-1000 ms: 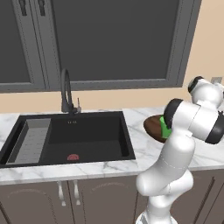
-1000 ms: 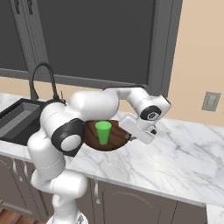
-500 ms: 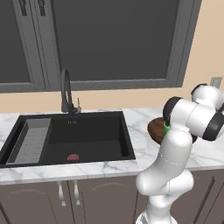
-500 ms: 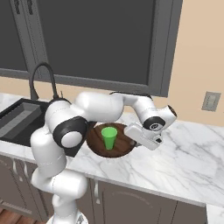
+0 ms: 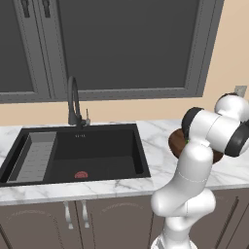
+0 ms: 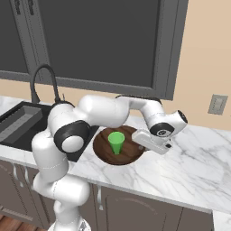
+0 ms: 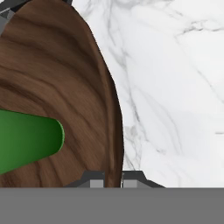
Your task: Place the cup inside the bowl on the dining table and move the bowl to any counter.
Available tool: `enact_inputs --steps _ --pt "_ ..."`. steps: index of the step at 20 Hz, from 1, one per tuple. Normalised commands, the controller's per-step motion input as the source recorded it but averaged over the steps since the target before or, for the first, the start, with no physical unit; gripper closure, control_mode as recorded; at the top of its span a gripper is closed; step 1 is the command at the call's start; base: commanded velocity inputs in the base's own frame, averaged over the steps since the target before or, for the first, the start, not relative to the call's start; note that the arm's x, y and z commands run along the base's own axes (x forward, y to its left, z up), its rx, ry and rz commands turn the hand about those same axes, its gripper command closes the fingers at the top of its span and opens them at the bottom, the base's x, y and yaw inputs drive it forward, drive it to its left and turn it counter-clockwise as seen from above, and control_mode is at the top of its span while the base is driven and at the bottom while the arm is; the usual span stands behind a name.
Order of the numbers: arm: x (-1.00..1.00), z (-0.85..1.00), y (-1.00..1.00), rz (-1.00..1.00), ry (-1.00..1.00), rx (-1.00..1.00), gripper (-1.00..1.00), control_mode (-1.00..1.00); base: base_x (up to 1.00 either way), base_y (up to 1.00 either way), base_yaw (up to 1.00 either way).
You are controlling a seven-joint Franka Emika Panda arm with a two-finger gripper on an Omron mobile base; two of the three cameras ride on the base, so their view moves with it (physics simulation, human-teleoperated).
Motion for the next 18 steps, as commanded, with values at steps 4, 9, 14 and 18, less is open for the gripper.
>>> enact_inputs --steps 4,9,14,18 --pt "0.00 0.23 -0.16 0.00 0.03 -0.06 1.00 -1.00 0.00 0.00 0.00" --pt "0.00 0.16 -0.15 -0.01 0.11 -0.05 1.00 -1.00 0.00 0.00 0.00" --pt "0.00 0.00 -0.17 -0.02 0.06 -0.03 1.00 -1.00 0.00 0.00 0.00" --pt "0.00 -0.01 -0.19 -0.02 0.01 -0.04 1.00 -1.00 0.00 0.00 0.00"
